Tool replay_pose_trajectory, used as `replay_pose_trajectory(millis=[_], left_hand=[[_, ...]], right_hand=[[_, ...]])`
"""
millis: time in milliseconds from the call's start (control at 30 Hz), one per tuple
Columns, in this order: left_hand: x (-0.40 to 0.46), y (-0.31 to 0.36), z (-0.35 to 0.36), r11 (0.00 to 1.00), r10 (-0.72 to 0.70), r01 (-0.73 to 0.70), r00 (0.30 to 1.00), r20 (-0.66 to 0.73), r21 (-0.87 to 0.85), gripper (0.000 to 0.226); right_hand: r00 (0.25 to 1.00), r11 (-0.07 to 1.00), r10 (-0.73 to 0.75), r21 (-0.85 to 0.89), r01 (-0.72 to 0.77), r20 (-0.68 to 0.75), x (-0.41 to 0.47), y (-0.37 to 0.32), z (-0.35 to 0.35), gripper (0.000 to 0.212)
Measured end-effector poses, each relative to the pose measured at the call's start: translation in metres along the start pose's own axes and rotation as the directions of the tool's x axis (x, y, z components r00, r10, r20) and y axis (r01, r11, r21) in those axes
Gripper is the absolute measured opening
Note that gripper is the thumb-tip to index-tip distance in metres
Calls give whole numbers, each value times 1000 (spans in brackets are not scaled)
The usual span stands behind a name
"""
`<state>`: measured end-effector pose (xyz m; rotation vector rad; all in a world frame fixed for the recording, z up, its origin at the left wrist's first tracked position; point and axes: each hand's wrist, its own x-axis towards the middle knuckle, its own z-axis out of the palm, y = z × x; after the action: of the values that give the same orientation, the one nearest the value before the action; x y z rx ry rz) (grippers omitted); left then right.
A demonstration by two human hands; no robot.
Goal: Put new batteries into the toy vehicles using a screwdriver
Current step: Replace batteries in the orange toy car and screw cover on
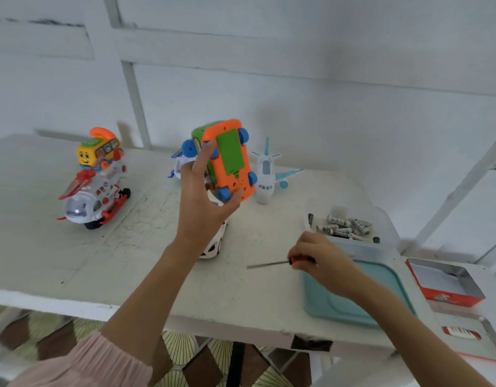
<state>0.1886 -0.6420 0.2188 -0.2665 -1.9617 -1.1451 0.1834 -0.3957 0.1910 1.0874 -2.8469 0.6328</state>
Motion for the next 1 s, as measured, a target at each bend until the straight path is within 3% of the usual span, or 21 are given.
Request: replay_pose_trajectory(millis=[100, 533, 600, 700, 800, 900, 1000], left_hand=[[-2, -4, -10, 1000, -20, 20, 1000, 11, 15, 82], [-11, -8, -39, 991, -129, 129, 991, 20, 28, 87], [-11, -7, -41, 989, -146, 145, 989, 35, 28, 87], [-7, -2, -45, 983, -184, 184, 981, 63, 8, 96], [1, 2, -48, 983, -180, 183, 980, 89, -21, 102], [9, 4, -54, 979, -198, 201, 971, 132, -16, 105], [16, 4, -64, 971, -221, 231, 964, 146, -55, 100]], right_hand=[[991, 995, -10, -96, 23, 133, 15, -9, 13, 19], [975, 975, -48, -203, 92, 215, 45, -11, 32, 28], [990, 996, -51, -61, 59, 129, 44, -14, 26, 30], [985, 961, -4, 272, 52, -174, 53, -36, 1, 23], [928, 919, 37, 379, 114, -370, 73, -73, -33, 29], [927, 901, 62, 420, 108, -371, 101, -103, -57, 48], [943, 910, 46, 403, 96, -329, 129, -125, -60, 53]])
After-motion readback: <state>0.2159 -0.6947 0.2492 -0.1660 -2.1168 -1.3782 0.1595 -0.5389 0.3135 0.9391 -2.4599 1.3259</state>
